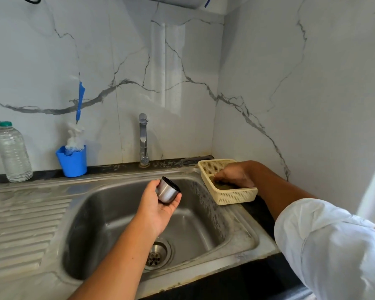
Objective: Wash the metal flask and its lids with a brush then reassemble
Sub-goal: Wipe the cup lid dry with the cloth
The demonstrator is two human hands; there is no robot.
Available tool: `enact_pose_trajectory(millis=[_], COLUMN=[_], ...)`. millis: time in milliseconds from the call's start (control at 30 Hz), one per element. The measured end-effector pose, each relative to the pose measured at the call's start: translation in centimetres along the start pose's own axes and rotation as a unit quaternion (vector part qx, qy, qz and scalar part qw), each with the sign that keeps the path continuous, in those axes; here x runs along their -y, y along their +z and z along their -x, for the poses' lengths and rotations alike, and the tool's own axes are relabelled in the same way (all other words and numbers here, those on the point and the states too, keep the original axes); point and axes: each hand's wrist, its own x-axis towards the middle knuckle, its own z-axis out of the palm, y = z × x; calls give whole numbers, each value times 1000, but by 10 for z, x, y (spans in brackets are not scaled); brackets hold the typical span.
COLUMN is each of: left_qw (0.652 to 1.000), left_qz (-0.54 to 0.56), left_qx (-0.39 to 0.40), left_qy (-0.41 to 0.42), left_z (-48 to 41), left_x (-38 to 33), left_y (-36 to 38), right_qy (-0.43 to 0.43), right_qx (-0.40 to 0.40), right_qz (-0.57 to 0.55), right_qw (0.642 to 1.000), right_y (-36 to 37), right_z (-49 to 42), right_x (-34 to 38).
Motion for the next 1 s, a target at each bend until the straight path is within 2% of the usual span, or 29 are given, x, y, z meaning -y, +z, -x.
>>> enact_pose_trajectory(millis=[67,167,267,333,433,567,633,733,767,833,900,1000], left_qw=[1000,1000,1000,1000,1000,999,998,998,998,997,996,990], left_qz=[4,11,17,25,23,-27,-49,-53,-47,-40,-32,-45], left_qx=[0,1,2,1,9,25,23,22,28,48,68,96], left_qy=[0,-1,1,1,-5,-1,10,28,35,47,56,88], left_z=[-1,-1,-2,-3,-5,-8,-6,3,7,16,28,50], left_x=[0,-1,-2,-3,-5,-3,-3,-7,-9,-15,-23,-41], left_y=[0,-1,-1,-1,-2,-2,0,4,5,6,5,0], right_qy=[-7,-22,-17,-11,-24,-56,-82,-168,-205,-259,-274,-292], right_qx=[-2,6,4,3,-16,-80,-128,-231,-239,-190,-82,24], right_qz=[155,374,444,450,409,339,316,247,202,96,7,-24], right_qw=[988,927,896,893,912,936,936,926,927,942,958,956], right_y=[1,7,8,6,4,0,-2,0,4,18,41,81], right_z=[-5,-9,-12,-16,-14,-4,7,32,43,68,92,114], right_x=[2,7,8,6,4,4,8,25,32,49,68,91])
